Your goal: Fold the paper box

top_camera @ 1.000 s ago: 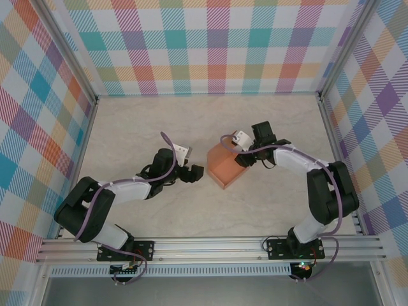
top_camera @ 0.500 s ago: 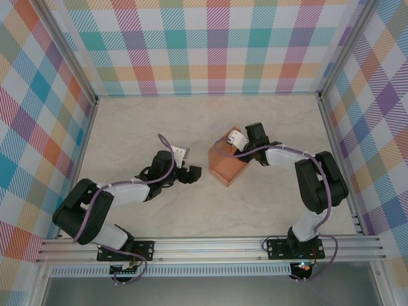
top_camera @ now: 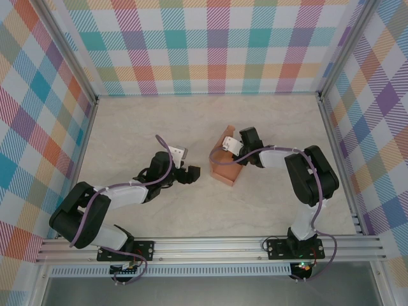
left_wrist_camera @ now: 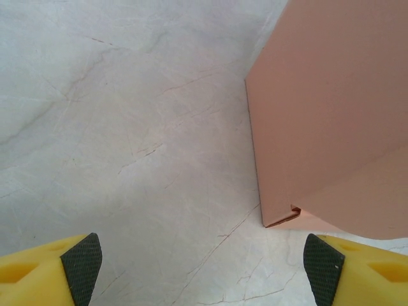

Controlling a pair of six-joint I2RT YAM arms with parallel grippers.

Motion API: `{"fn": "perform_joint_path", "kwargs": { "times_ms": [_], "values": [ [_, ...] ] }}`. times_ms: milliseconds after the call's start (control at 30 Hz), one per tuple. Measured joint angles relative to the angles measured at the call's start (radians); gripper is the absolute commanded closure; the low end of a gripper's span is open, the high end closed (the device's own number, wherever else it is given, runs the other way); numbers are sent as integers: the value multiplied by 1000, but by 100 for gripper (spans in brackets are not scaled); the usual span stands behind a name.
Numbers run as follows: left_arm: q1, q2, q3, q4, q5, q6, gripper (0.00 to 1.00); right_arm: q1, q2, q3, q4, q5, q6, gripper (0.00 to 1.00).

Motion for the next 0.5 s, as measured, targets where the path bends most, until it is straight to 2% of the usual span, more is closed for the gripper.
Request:
{"fn": "perform_joint_path", "kwargs": {
  "times_ms": [200, 500],
  "values": [
    [0, 0, 0, 0, -11, 0, 15, 25, 25, -9, 82, 78, -48, 78],
    [0, -20, 0, -14, -15, -3, 15, 42, 68, -8, 211, 220, -67, 72]
  ]
}}
